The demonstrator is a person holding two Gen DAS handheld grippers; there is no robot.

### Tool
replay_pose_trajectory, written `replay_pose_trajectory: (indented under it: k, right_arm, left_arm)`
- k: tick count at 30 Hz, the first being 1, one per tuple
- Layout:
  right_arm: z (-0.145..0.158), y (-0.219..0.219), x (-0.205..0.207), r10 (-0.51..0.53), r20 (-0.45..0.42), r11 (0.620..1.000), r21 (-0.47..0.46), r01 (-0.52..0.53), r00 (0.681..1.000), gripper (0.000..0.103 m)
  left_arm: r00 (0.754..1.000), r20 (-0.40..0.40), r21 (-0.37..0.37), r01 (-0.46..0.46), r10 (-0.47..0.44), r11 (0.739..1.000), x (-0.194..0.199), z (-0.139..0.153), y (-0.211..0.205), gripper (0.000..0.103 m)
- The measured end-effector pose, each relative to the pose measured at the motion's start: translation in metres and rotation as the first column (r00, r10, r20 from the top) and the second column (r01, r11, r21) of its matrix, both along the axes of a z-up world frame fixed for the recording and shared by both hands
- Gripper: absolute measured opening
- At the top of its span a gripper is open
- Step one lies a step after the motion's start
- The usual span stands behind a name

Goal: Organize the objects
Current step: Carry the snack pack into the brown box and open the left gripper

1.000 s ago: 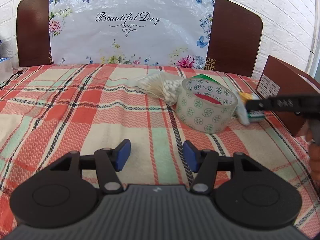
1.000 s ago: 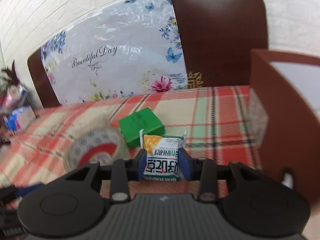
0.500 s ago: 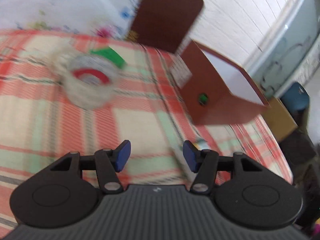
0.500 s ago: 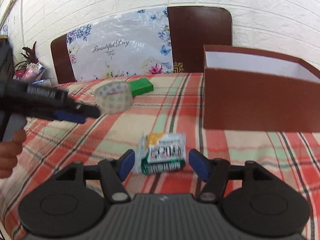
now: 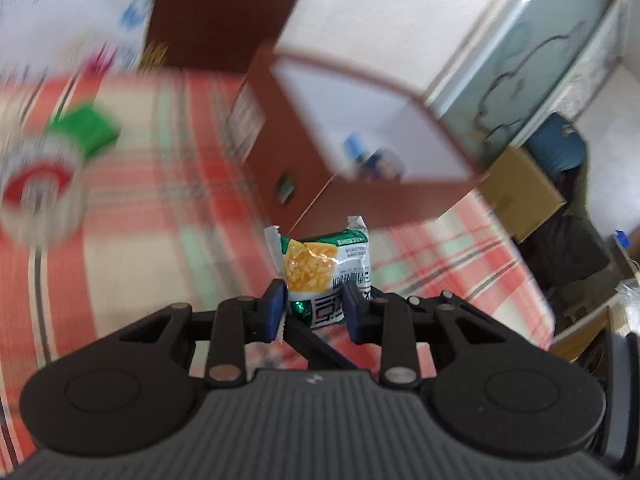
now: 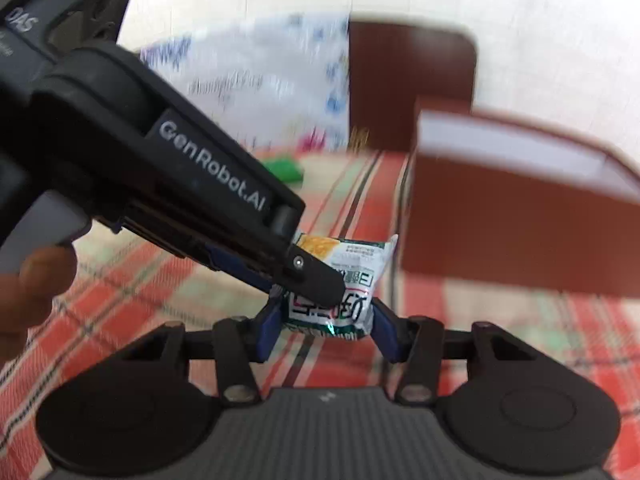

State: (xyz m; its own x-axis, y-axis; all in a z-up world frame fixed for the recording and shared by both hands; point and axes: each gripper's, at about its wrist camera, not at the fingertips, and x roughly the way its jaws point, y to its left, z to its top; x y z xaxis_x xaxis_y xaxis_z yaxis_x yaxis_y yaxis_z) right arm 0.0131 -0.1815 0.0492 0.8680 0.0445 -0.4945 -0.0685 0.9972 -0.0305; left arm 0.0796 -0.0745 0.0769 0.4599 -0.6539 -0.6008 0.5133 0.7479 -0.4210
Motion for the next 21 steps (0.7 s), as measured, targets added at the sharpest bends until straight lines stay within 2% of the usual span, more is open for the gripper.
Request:
replay_pose_trajectory:
  k: [2, 5, 7, 9, 10, 11, 12, 13, 15, 18, 21]
  right_arm:
    - [0.022, -0.007, -0.006, -0.039, 0.130, 0.998, -0.033, 0.044, 0.991, 0.047]
    - [0.049, -0.031, 0.002, -0.116, 0.256, 0.991, -0.041, 0.130, 0.960, 0.048]
    - [0.059, -0.052, 0.015, -0.163, 0.279, 0.983, -0.041, 0.181, 0.946, 0.049]
    - [0.063, -0.074, 0.032, -0.208, 0.272, 0.975, -0.023, 0.223, 0.939, 0.055]
    - [0.062, -0.084, 0.043, -0.226, 0.264, 0.971, -0.022, 0.240, 0.938, 0.059]
    - [0.059, -0.094, 0.055, -0.242, 0.255, 0.966, -0.031, 0.258, 0.936, 0.073]
    - [0.055, -0.102, 0.068, -0.266, 0.244, 0.957, -0.051, 0.287, 0.932, 0.074]
    - [0.050, -0.108, 0.078, -0.288, 0.233, 0.947, -0.072, 0.312, 0.929, 0.072]
    - [0.045, -0.116, 0.083, -0.339, 0.210, 0.930, -0.074, 0.361, 0.917, 0.067]
    - [0.045, -0.120, 0.052, -0.365, 0.266, 0.929, 0.042, 0.368, 0.892, 0.067]
    - [0.042, -0.113, 0.010, -0.368, 0.337, 0.929, 0.111, 0.352, 0.866, 0.067]
  left_arm:
    - [0.997, 0.069, -0.044, 0.025, -0.022, 0.999, 0.008, 0.028, -0.015, 0.034]
    - [0.990, 0.130, -0.057, 0.061, -0.053, 0.997, 0.029, 0.050, -0.050, 0.034]
    - [0.986, 0.153, -0.048, 0.072, -0.063, 0.996, 0.047, 0.053, -0.079, 0.035]
    - [0.984, 0.169, -0.039, 0.053, -0.046, 0.998, 0.065, 0.049, -0.104, 0.045]
    - [0.982, 0.184, -0.025, 0.035, -0.030, 0.999, 0.073, 0.044, -0.113, 0.047]
    - [0.981, 0.193, -0.001, 0.008, -0.008, 1.000, 0.079, 0.039, -0.121, 0.048]
    - [0.982, 0.185, 0.028, -0.025, 0.020, 0.999, 0.083, 0.035, -0.124, 0.046]
    - [0.986, 0.163, 0.033, -0.045, 0.039, 0.998, 0.085, 0.032, -0.123, 0.046]
    - [0.989, 0.145, -0.014, -0.021, 0.022, 1.000, 0.081, 0.032, -0.106, 0.046]
    - [0.973, 0.232, -0.003, -0.019, 0.019, 1.000, 0.057, 0.039, -0.080, 0.046]
    - [0.958, 0.287, -0.012, -0.016, 0.019, 1.000, 0.031, 0.040, -0.040, 0.047]
